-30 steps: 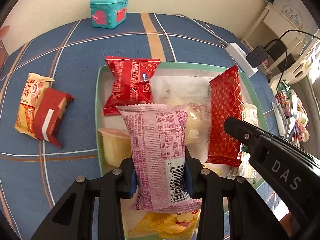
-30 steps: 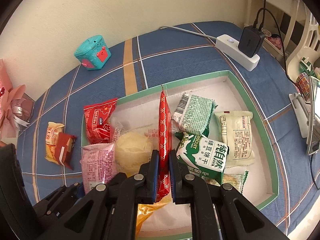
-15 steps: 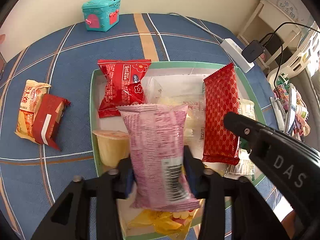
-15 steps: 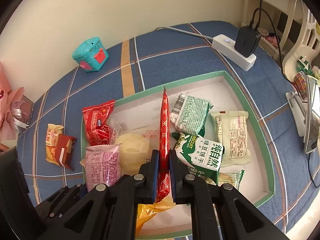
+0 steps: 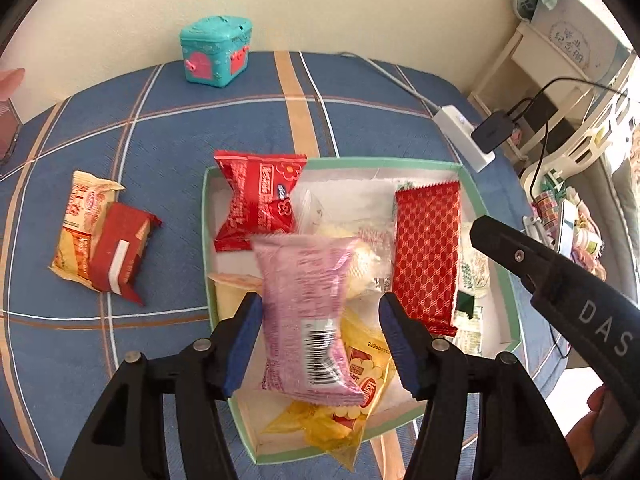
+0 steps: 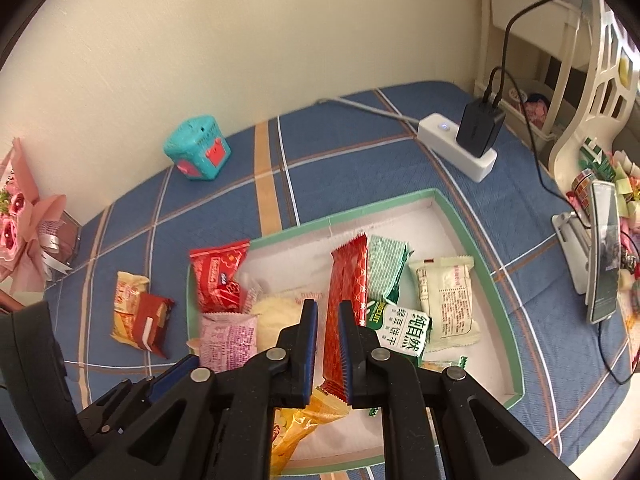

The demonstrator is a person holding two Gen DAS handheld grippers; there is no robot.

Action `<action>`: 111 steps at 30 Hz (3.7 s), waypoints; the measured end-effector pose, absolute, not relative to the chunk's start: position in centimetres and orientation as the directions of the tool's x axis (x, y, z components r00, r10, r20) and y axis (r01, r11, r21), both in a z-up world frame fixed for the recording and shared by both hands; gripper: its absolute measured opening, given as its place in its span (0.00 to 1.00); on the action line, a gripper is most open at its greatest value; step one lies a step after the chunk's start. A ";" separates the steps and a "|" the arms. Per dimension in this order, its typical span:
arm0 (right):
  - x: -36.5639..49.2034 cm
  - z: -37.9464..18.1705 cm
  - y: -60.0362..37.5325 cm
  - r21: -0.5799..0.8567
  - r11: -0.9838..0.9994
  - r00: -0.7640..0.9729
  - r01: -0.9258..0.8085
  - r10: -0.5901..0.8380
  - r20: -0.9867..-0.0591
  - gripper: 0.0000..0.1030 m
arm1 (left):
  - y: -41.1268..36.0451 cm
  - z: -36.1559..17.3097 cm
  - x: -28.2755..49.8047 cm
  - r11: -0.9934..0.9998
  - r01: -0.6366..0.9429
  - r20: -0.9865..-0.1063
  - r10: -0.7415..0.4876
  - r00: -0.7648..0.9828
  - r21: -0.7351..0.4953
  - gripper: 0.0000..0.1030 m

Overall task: Organize snacks
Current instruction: 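Lower both held snacks into the tray and open both tools, then withdraw both open tools from the tray back over the remaining snacks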

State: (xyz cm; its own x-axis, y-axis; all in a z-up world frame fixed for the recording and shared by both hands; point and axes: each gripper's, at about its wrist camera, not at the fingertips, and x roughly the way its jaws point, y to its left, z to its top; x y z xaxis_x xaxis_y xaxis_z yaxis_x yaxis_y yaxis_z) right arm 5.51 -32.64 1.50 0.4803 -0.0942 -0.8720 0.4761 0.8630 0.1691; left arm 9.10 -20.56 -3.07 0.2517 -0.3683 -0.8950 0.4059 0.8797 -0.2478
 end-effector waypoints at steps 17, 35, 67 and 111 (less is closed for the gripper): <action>5.2 2.7 -32.1 0.169 0.871 0.497 0.462 -0.096 -0.863 0.12 | -14.5 -0.1 10.3 0.932 0.243 -0.871 -0.344 0.351 -0.270 0.60; 6.4 0.8 -29.8 0.106 0.906 0.436 0.409 -0.091 -0.895 0.39 | -5.6 -0.1 12.1 0.985 0.010 -0.884 -0.159 0.440 -0.173 0.68; 7.6 0.4 -27.1 0.008 0.942 0.426 0.334 -0.143 -0.893 1.00 | -3.1 -0.8 12.3 0.996 -0.016 -0.881 -0.068 0.469 -0.085 0.94; 17.0 -5.2 -14.0 0.139 0.980 0.446 0.142 0.062 -0.893 0.79 | 2.3 -6.3 18.9 0.967 -0.137 -0.907 -0.144 0.395 -0.213 0.94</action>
